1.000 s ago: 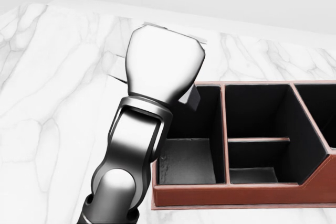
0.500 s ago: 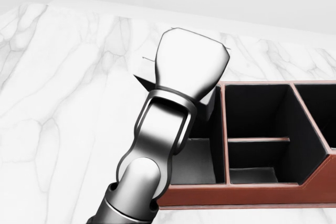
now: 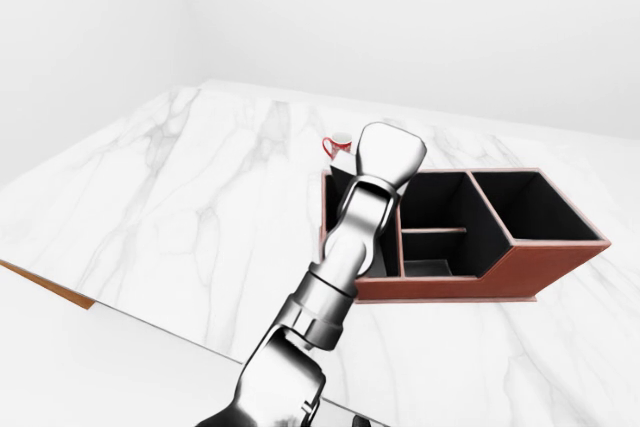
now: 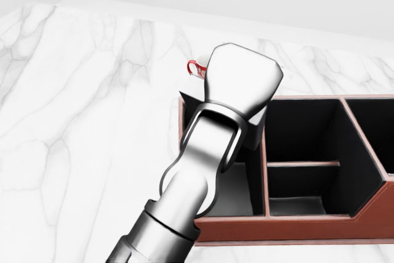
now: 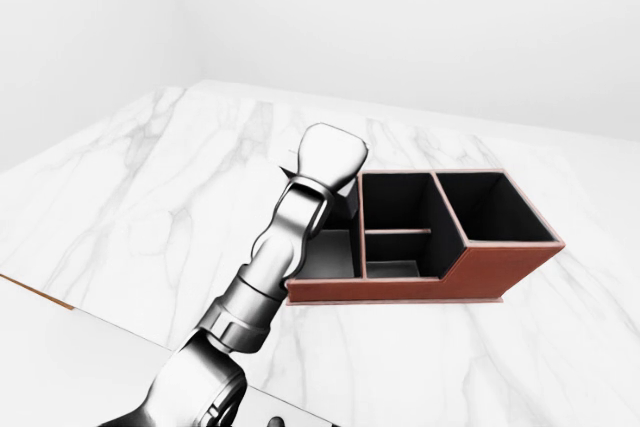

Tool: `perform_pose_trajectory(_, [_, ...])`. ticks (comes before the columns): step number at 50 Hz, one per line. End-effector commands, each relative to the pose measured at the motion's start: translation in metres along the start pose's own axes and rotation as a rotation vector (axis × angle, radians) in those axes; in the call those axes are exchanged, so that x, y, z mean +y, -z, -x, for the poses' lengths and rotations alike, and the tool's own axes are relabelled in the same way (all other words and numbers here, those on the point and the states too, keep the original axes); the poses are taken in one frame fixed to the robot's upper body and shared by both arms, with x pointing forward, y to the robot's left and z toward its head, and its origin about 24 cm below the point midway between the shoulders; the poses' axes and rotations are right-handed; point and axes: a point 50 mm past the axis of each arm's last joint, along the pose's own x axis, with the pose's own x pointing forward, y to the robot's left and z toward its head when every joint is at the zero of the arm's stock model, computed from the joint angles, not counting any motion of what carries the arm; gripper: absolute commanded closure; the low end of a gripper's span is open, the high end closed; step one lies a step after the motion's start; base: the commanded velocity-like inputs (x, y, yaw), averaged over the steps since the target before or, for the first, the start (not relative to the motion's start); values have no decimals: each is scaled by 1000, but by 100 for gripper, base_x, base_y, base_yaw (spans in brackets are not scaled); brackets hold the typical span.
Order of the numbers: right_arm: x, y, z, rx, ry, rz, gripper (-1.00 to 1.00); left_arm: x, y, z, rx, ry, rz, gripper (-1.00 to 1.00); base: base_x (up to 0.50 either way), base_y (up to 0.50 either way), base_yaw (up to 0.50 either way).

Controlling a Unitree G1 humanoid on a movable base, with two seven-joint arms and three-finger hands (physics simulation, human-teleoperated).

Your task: Pick up the book and place it in the left compartment of the caddy.

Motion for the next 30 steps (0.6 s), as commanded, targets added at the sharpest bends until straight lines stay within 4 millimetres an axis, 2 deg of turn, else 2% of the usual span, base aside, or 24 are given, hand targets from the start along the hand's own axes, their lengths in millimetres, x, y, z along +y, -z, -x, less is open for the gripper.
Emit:
perform_pose_trajectory(1, [0, 0, 0, 0, 2, 0, -100, -11, -2, -10, -29, -6, 3, 100, 0, 0, 0])
perform_pose_trajectory(10, [0, -1, -1, -5, 7, -3, -100, -22, 5, -15, -24, 23, 26, 100, 0, 0, 0])
perform_pose_trajectory(18, [1, -3, -2, -11, 5, -6, -100, -30, -2, -16, -54, 42, 11, 100, 0, 0, 0])
perform_pose_trajectory(30, [1, -5, -2, -17, 4, -8, -100, -44, -2, -16, -62, 72, 3, 100, 0, 0, 0])
